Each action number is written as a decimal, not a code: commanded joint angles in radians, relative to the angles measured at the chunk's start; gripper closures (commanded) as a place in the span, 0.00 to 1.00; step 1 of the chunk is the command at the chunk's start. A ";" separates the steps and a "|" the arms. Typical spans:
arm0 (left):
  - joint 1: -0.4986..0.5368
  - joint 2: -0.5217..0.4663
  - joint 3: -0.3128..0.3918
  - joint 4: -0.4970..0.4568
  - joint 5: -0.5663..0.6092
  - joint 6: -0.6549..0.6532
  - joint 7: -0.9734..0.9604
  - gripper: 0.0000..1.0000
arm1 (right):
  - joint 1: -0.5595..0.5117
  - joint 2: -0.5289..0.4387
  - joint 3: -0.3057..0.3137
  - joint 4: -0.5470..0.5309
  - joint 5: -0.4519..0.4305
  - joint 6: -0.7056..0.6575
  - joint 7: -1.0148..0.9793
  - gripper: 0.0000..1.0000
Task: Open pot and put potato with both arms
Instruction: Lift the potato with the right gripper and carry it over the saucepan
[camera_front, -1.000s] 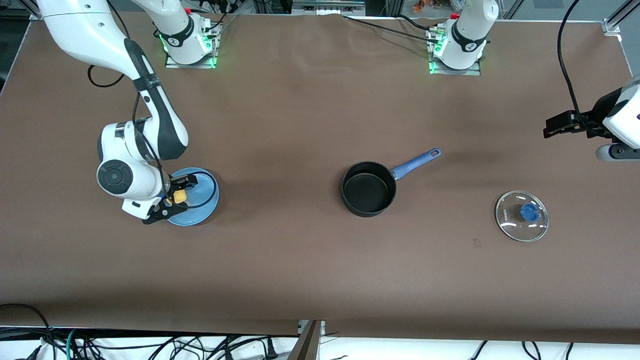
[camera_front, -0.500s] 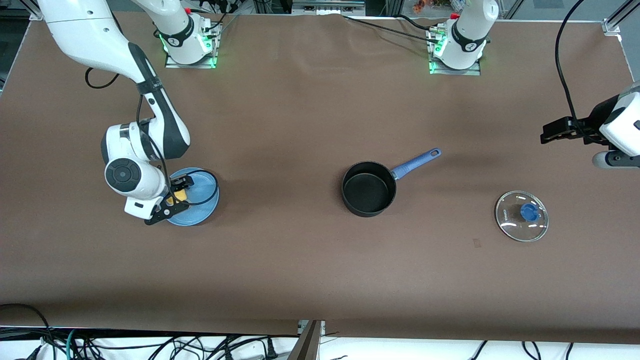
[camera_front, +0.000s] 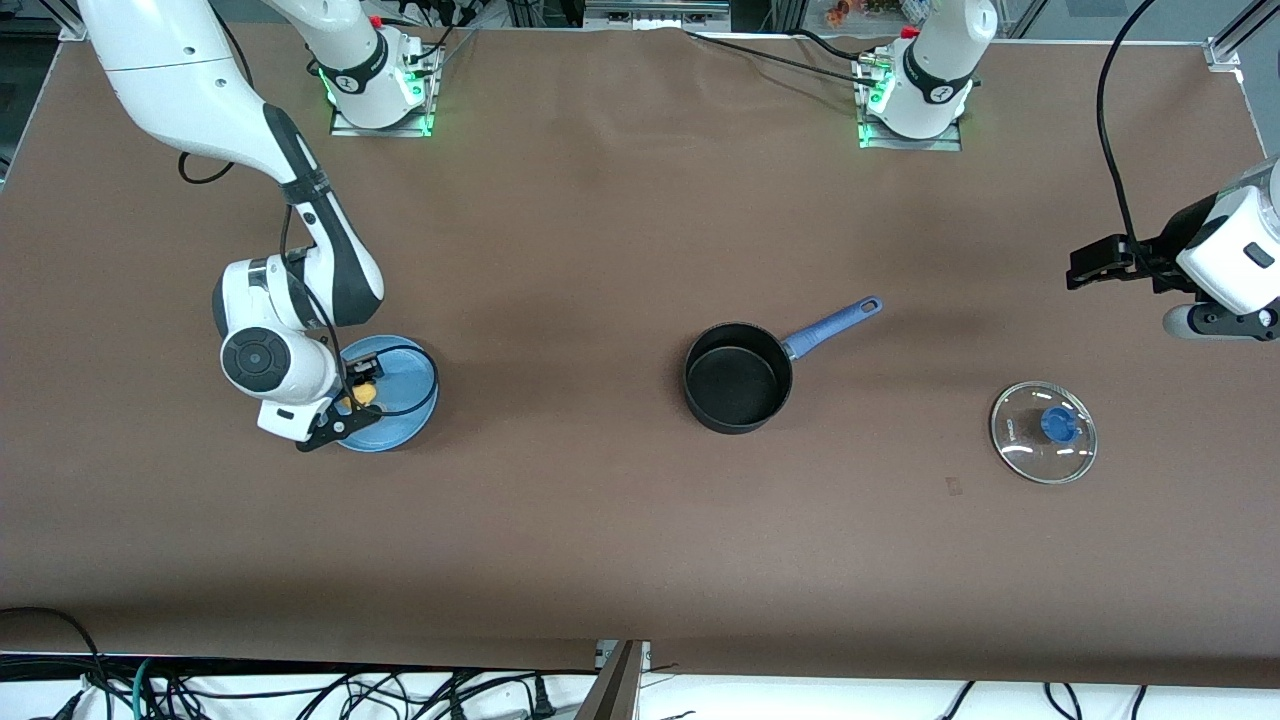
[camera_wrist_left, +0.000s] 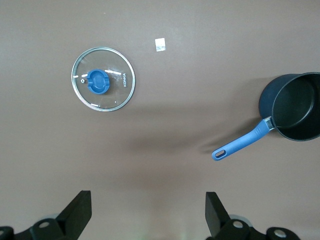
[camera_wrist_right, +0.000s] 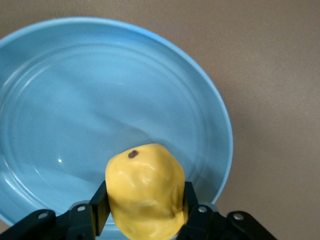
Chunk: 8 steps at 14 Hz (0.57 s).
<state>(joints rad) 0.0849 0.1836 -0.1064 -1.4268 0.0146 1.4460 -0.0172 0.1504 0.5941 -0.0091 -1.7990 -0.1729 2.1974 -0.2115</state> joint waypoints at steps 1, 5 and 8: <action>-0.005 0.051 0.004 0.084 -0.009 -0.016 -0.003 0.00 | -0.002 -0.020 0.006 0.054 0.035 -0.053 -0.002 0.89; -0.005 0.062 0.002 0.092 -0.008 -0.016 -0.003 0.00 | 0.035 -0.014 0.011 0.225 0.209 -0.259 0.114 0.89; 0.001 0.062 0.004 0.092 -0.012 -0.016 -0.001 0.00 | 0.124 -0.014 0.012 0.277 0.246 -0.320 0.318 0.88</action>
<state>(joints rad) 0.0850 0.2307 -0.1059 -1.3712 0.0146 1.4464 -0.0172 0.2082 0.5775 0.0046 -1.5566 0.0406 1.9213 -0.0235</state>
